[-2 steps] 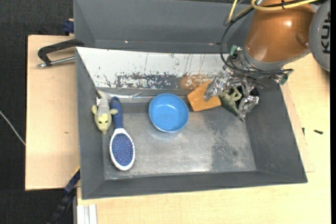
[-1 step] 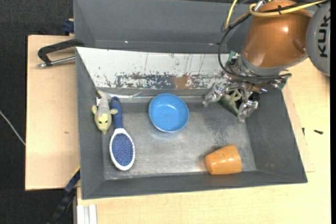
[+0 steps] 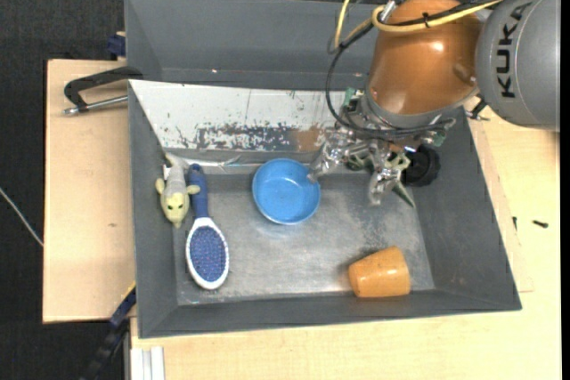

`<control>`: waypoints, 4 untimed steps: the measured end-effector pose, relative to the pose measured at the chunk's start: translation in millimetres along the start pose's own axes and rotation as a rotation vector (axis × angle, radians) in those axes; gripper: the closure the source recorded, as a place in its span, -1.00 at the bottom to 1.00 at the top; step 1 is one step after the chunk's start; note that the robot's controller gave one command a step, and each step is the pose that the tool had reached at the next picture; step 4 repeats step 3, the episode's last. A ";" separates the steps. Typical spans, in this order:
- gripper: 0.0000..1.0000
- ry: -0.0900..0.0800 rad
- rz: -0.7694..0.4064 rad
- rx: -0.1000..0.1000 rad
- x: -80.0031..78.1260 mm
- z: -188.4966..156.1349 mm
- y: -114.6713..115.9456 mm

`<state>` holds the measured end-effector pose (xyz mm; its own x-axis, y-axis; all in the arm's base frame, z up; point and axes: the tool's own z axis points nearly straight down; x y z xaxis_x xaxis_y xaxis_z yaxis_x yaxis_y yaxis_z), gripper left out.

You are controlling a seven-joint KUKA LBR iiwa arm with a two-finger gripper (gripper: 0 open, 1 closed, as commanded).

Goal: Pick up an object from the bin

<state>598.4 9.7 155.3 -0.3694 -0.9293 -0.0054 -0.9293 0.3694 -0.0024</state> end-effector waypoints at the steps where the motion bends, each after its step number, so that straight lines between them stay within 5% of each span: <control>1: -1.00 0.000 -0.060 0.000 -75.9 83.9 61.9; 2: 1.00 -0.007 -0.049 0.016 -74.0 75.2 53.9; 3: 1.00 -0.005 -0.193 0.010 -95.6 -89.8 62.3; 4: 1.00 -0.005 -0.193 0.010 -95.6 -89.8 62.3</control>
Offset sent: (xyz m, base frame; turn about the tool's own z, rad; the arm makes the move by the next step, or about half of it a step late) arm -0.0302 0.0876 -0.0853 -0.0533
